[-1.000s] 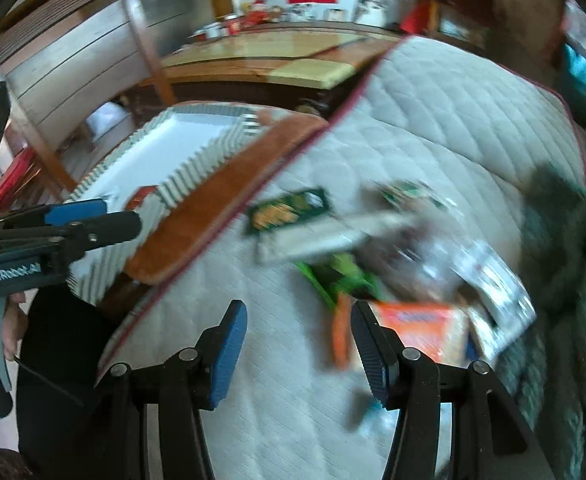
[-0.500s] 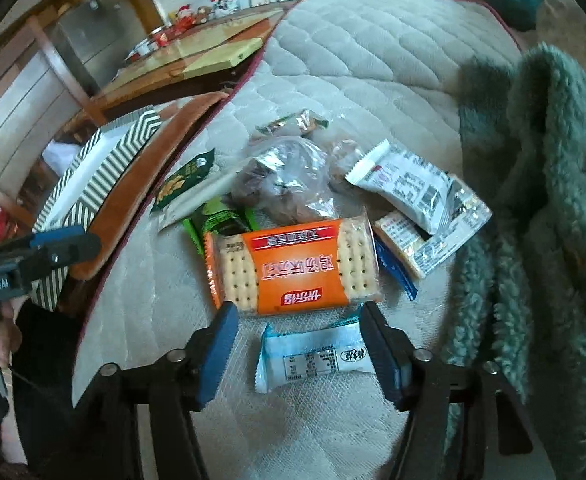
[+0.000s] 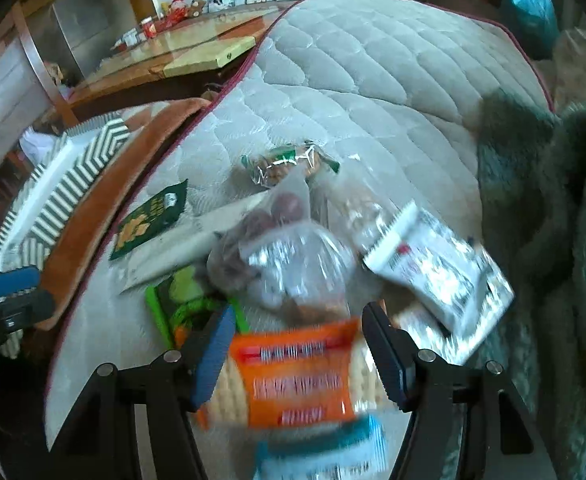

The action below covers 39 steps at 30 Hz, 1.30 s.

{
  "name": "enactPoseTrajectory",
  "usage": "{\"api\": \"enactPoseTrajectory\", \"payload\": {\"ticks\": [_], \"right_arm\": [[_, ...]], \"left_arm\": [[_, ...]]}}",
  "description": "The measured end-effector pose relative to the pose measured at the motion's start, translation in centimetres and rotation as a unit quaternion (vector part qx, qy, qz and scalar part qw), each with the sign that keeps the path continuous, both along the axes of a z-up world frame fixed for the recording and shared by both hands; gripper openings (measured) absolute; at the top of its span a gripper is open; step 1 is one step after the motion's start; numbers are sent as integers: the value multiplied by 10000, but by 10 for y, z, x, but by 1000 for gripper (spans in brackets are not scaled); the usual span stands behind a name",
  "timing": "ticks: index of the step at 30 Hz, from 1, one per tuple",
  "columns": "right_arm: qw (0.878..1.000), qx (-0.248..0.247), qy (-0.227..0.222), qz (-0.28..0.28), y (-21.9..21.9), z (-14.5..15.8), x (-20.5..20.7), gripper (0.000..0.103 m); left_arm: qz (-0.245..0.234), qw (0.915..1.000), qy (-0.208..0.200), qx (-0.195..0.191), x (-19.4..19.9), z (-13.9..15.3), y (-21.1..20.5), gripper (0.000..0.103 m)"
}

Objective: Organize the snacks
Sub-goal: 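Return both grippers to the snack pile on the mattress, then grasp the green cracker pack with left while right grasps green-yellow packet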

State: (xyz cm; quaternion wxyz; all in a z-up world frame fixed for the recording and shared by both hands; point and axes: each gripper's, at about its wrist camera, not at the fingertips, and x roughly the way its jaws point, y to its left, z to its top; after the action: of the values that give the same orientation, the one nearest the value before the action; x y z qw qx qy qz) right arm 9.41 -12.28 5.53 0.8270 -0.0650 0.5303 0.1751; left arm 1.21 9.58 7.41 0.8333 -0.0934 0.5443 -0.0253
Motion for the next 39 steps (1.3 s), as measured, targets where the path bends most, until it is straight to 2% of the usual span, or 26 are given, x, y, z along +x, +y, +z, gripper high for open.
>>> {"api": "enactPoseTrajectory", "payload": {"ticks": [6, 11, 17, 23, 27, 29, 32, 35, 37, 38, 39], "right_arm": [[9977, -289, 511, 340, -12, -15, -23, 64], [9975, -108, 696, 92, -46, -15, -46, 64], [9979, 168, 618, -137, -61, -1, -48, 64], [9979, 408, 497, 42, -46, 15, -47, 65], [9970, 537, 527, 171, -34, 13, -50, 65], [9959, 628, 609, 239, -28, 9, -50, 65], [9953, 642, 646, 322, -20, 5, -48, 65], [9946, 699, 705, 299, -17, 1, -44, 65], [9937, 791, 739, 294, -13, 1, -41, 65], [9934, 826, 736, 308, -11, 2, -40, 65], [9932, 854, 724, 328, -8, 2, -39, 65]], "left_arm": [[-1011, 9948, -69, 85, 41, -4, -10, 69], [-1832, 9830, 22, 85, 75, -19, -18, 69], [-2276, 9733, 277, -71, 102, -41, -14, 69], [-2477, 9677, 435, 163, 111, -52, -18, 69], [-2449, 9681, 463, 259, 120, -53, -18, 69], [-2380, 9692, 457, 427, 124, -54, -17, 69], [-2463, 9672, 488, 382, 123, -57, -18, 69], [-2628, 9628, 361, 506, 118, -57, -22, 69], [-2570, 9645, 454, 396, 121, -58, -20, 69], [-2508, 9662, 496, 328, 122, -60, -19, 68], [-2461, 9675, 502, 296, 122, -59, -17, 58]]}}
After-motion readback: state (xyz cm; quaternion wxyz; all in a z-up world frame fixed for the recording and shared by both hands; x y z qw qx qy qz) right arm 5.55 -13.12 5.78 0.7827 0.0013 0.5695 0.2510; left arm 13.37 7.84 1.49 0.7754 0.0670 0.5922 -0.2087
